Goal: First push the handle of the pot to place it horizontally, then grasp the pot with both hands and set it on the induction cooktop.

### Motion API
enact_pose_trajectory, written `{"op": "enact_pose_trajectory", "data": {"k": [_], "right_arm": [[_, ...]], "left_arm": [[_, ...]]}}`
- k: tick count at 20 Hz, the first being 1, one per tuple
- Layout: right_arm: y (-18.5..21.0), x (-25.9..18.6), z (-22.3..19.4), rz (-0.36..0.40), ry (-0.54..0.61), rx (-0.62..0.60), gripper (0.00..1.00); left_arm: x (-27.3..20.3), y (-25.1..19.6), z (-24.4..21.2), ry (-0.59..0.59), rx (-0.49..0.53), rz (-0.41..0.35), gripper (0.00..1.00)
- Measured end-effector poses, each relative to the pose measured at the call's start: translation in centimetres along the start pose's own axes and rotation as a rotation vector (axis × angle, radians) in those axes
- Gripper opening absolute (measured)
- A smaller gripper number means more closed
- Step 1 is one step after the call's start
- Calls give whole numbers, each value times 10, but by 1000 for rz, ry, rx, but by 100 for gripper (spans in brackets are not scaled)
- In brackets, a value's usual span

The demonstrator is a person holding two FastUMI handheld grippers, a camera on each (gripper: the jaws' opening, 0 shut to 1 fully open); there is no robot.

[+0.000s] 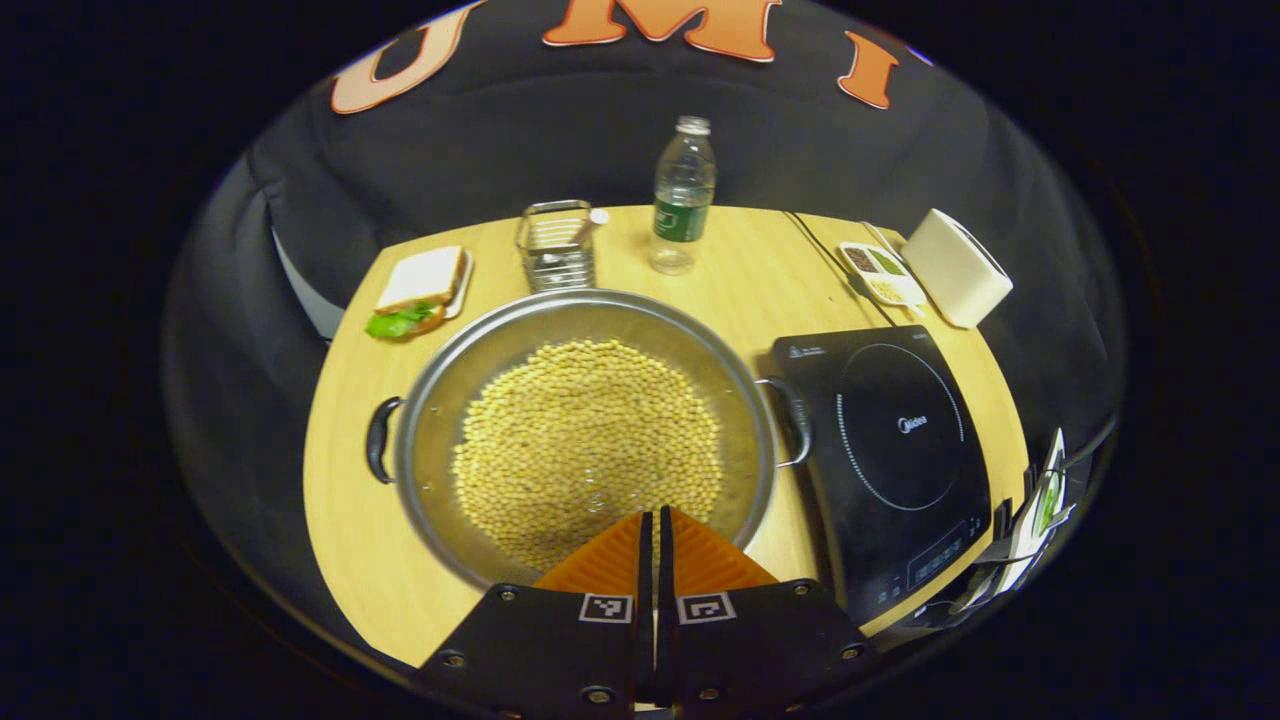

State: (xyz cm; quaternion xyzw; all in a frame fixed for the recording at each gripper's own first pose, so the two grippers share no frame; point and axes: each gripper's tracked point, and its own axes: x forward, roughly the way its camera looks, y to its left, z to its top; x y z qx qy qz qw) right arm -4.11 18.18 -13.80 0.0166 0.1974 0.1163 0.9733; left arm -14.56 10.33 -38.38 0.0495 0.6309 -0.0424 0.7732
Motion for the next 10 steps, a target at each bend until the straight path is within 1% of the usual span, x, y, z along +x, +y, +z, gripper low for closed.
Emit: {"op": "enact_pose_trajectory", "data": {"k": [3, 5, 6, 7, 8, 9, 10], "right_arm": [[53, 16, -12, 99, 45, 13, 95], [89, 22, -24, 164, 86, 17, 95], [107, 25, -28, 191, 107, 14, 95], [125, 29, -34, 213, 126, 13, 95], [141, 32, -39, 229, 148, 12, 96], [156, 33, -44, 246, 170, 11, 96], [168, 34, -49, 261, 193, 12, 96]], "left_arm": [[-10, 45, -2, -23, -21, 63, 2], [-17, 63, -5, -33, -47, 62, 2], [-18, 77, -7, -33, -58, 80, 5], [-22, 91, -9, -29, -64, 98, 12], [-21, 103, -14, -27, -68, 108, 27], [-22, 112, -13, -32, -70, 112, 32], [-22, 121, -15, -38, -68, 117, 31]]}}
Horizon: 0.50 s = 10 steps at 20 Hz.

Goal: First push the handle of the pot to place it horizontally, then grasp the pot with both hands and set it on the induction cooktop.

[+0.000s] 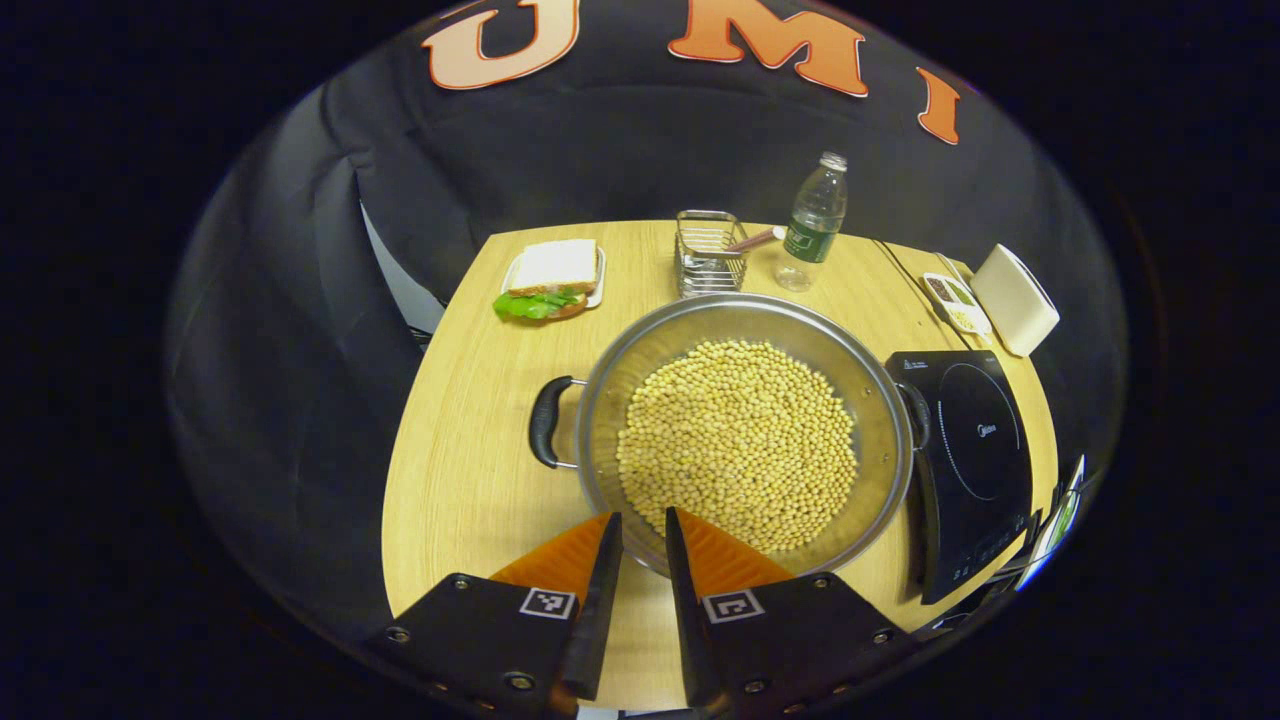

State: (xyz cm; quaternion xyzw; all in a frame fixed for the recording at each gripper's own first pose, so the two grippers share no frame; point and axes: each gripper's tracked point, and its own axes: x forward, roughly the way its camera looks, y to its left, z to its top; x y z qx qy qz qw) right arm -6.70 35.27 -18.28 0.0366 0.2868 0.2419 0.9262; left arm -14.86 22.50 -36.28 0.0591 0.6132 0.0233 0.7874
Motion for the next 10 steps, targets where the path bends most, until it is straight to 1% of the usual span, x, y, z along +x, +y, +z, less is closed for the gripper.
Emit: {"op": "enact_pose_trajectory", "data": {"k": [1, 2, 3, 5, 6, 10], "right_arm": [[13, 6, -5, 12, 22, 0, 95], [26, 11, -10, 28, 41, -4, 96], [42, 17, -15, 42, 61, -10, 96], [70, 29, -29, 78, 108, -18, 96], [82, 33, -37, 95, 137, -19, 96], [131, 54, -73, 160, 249, -25, 96]], "left_arm": [[1, 9, 1, -4, 8, 3, 32], [2, 17, 3, -4, 19, 10, 37], [3, 26, 1, -1, 24, 23, 46], [9, 35, 4, -7, 22, 25, 75], [12, 40, 4, -11, 20, 20, 80], [19, 46, 12, -47, 20, -23, 79]]}}
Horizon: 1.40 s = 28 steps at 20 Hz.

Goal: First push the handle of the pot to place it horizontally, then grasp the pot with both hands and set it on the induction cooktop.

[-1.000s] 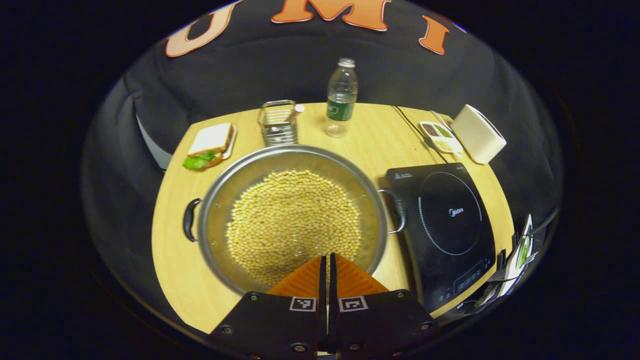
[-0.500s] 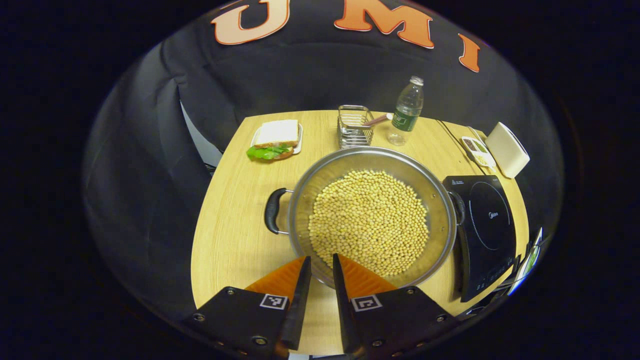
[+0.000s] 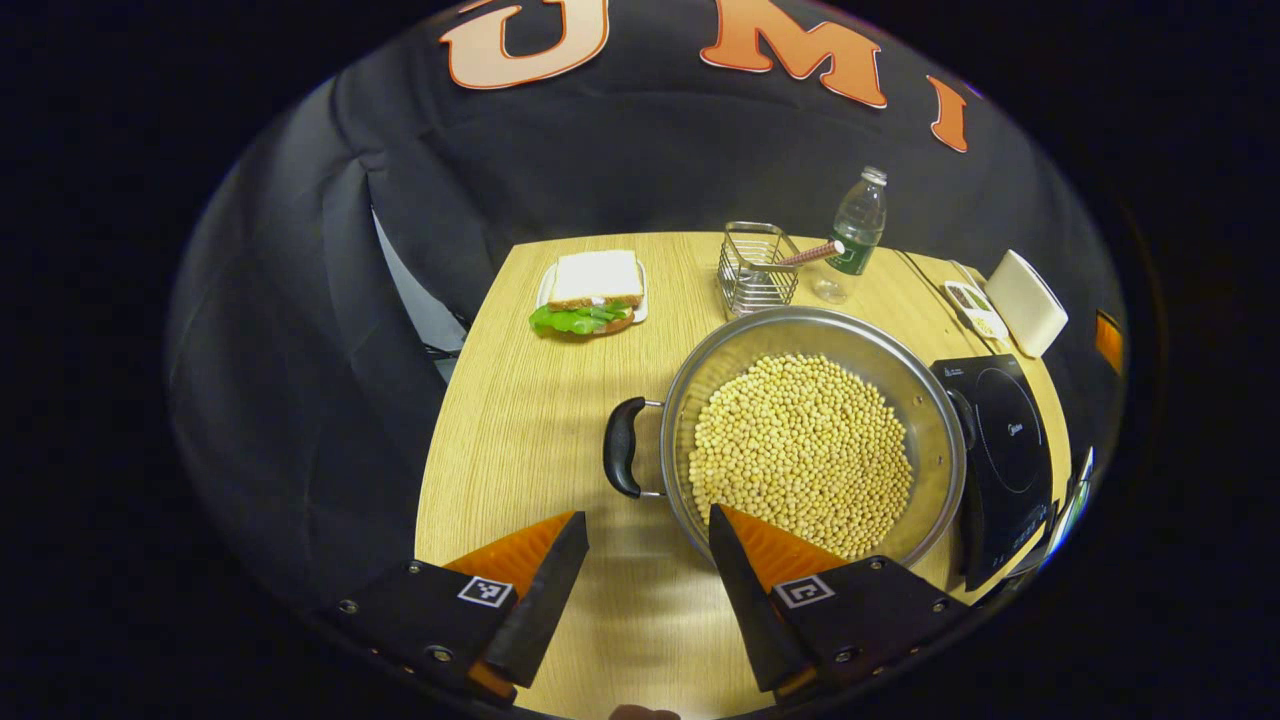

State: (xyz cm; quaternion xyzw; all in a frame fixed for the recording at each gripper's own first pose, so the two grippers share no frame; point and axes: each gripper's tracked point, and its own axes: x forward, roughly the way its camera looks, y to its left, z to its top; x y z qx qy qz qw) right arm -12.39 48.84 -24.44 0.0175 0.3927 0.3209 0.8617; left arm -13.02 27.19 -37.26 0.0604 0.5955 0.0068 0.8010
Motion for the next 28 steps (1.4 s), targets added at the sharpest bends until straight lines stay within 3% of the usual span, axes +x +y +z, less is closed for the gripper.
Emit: {"op": "enact_pose_trajectory", "data": {"k": [5, 8, 15, 19, 22, 27, 28], "right_arm": [[37, 44, -40, 30, 167, 21, 96], [52, 60, -58, 31, 232, 27, 96], [61, 99, -102, 4, 350, 6, 94], [56, 115, -118, -24, 386, -1, 85], [52, 121, -123, -29, 390, -9, 70], [51, 135, -127, -4, 413, 72, 61], [51, 137, -129, -2, 422, 75, 64]], "left_arm": [[10, -1, 9, -7, -6, -42, 80], [19, -1, 9, 6, 8, -41, 92], [40, 10, 14, 6, 33, -14, 90], [59, 5, 15, 12, 36, -26, 90], [69, -2, 17, 5, 49, -47, 90], [80, -1, 14, 23, 66, -34, 90], [84, 4, 12, 29, 67, -19, 88]]}}
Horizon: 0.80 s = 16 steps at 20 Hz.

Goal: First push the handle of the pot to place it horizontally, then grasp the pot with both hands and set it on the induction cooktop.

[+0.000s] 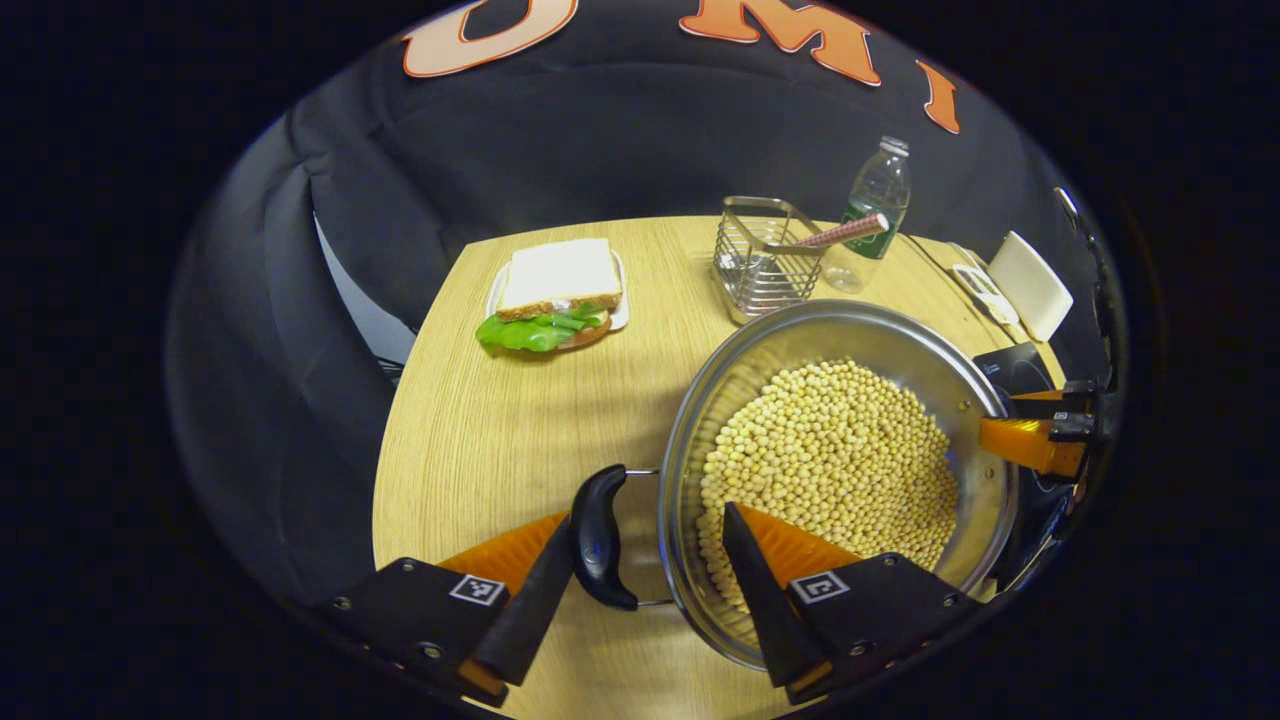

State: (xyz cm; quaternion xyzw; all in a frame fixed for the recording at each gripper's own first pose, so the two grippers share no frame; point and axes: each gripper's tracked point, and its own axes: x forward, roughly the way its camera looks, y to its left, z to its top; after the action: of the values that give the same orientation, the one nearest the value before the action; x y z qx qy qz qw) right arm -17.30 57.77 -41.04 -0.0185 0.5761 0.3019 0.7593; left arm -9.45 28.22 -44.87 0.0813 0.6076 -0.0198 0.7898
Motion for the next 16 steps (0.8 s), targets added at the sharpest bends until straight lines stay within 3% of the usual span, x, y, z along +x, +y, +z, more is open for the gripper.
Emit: {"op": "enact_pose_trajectory", "data": {"k": [4, 5, 6, 7, 12, 16], "right_arm": [[0, 10, 0, -7, 26, 31, 64], [-1, 13, 1, -11, 32, 33, 65], [-1, 13, 0, -11, 43, 29, 59], [-2, 15, 2, -12, 49, 28, 64], [0, 21, 0, -5, 97, -8, 69], [1, 24, -4, 18, 150, 36, 67]], "left_arm": [[8, 1, -5, 15, -21, 10, 77], [9, 2, -5, 15, -19, 16, 77], [12, 2, -7, 21, -20, 19, 77], [15, 3, -7, 24, -18, 22, 77], [21, 2, -9, 20, -38, 31, 78], [18, 5, -4, -15, -80, 42, 72]]}}
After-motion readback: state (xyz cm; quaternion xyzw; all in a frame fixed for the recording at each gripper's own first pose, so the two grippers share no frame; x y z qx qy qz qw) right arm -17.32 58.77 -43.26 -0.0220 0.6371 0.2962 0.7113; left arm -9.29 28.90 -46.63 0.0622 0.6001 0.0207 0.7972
